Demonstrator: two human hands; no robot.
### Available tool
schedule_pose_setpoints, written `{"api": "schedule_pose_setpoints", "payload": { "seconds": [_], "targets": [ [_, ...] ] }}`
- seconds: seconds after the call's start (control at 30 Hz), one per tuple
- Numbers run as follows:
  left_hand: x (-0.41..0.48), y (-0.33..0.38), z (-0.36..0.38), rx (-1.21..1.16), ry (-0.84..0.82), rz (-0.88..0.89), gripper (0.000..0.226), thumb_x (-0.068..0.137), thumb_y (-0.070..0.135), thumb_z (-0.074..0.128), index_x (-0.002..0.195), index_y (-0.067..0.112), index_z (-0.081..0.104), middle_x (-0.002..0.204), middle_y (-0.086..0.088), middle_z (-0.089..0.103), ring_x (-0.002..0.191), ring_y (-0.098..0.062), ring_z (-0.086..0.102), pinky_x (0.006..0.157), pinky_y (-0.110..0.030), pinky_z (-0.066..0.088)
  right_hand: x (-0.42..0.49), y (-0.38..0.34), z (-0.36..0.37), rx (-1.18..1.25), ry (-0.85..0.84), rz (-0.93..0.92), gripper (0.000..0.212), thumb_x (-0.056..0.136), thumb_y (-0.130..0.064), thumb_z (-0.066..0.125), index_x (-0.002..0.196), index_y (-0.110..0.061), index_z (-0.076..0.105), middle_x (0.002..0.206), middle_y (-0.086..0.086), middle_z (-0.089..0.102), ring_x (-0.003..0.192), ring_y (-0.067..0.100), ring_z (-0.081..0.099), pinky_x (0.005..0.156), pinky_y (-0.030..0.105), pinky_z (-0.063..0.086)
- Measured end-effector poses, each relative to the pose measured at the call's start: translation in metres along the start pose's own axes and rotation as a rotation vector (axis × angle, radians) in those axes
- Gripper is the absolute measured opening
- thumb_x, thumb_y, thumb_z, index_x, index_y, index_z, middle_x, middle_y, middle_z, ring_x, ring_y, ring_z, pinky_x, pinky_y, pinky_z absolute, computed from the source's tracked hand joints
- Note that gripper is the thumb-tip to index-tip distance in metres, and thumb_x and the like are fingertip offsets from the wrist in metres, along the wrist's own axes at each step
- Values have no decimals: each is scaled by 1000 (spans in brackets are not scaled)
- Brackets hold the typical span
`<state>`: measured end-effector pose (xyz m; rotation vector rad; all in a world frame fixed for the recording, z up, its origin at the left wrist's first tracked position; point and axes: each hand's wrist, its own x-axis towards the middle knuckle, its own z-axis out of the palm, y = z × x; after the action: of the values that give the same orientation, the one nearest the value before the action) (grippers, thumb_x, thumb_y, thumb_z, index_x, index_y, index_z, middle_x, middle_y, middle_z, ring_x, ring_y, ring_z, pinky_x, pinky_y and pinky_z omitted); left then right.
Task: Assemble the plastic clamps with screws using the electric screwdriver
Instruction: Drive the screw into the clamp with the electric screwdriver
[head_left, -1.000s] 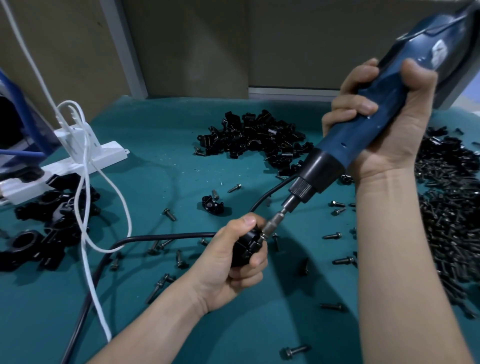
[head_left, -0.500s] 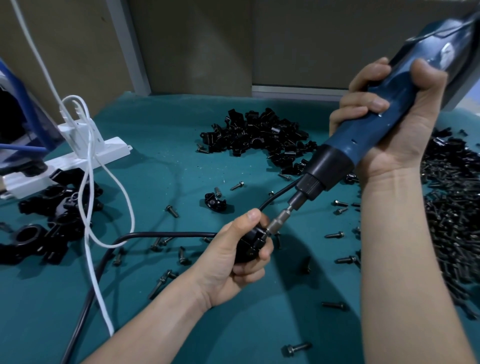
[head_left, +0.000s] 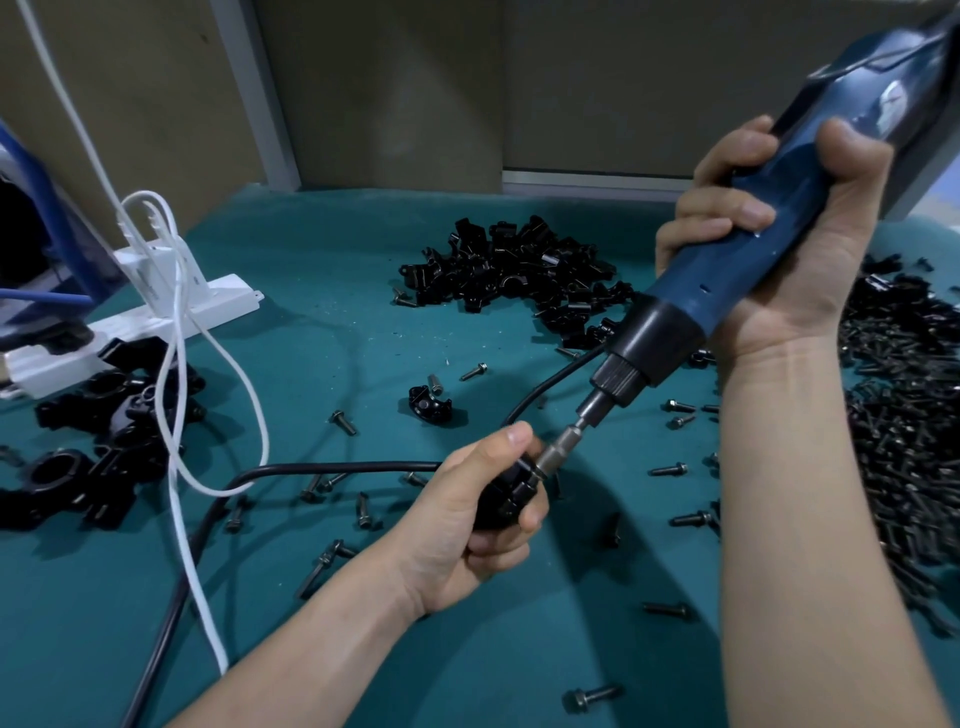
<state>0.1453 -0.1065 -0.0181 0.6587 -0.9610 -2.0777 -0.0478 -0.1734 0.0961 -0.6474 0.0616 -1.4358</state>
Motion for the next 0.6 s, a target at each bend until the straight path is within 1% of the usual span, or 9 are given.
{"api": "schedule_pose_setpoints", "payload": {
  "seconds": [0.07, 0.13, 0.3, 0.47, 0.6],
  "targets": [
    [1, -1, -1, 2, 18, -34, 30, 78, 53, 64, 66, 26, 63, 46, -1, 50, 29, -4, 22, 33, -9, 22, 0, -1, 2, -21, -9, 5, 25, 78, -37, 40, 84, -16, 51, 68, -5, 58, 41, 5, 46, 46, 15, 37],
    [1, -1, -1, 1, 22, -60, 34, 77, 57, 60, 66, 24, 62, 43, -1, 46, 28, -5, 21, 32, -10, 22, 0, 0, 3, -36, -22, 12, 24, 77, -37, 39, 84, -17, 50, 66, -6, 57, 40, 4, 45, 46, 15, 35],
    [1, -1, -2, -33, 3, -78, 38, 79, 57, 57, 68, 21, 58, 41, 1, 41, 28, -5, 25, 30, -12, 24, 0, 2, 5, -12, -42, 9, 25, 76, -37, 39, 83, -15, 49, 64, -5, 57, 39, 5, 45, 46, 16, 34],
    [0, -1, -1, -56, 16, -87, 39, 85, 55, 53, 76, 16, 52, 40, 2, 39, 29, -4, 25, 30, -12, 23, 1, 4, 5, 9, -42, -17, 24, 76, -34, 41, 82, -13, 51, 63, -4, 58, 38, 7, 46, 43, 17, 38],
    [1, 0, 0, -55, 33, -100, 41, 80, 55, 54, 78, 15, 48, 39, 2, 37, 28, -5, 24, 29, -12, 22, 1, 6, 5, 50, -77, -8, 23, 73, -30, 46, 80, -10, 54, 63, -2, 59, 38, 9, 48, 43, 19, 39]
  ]
}}
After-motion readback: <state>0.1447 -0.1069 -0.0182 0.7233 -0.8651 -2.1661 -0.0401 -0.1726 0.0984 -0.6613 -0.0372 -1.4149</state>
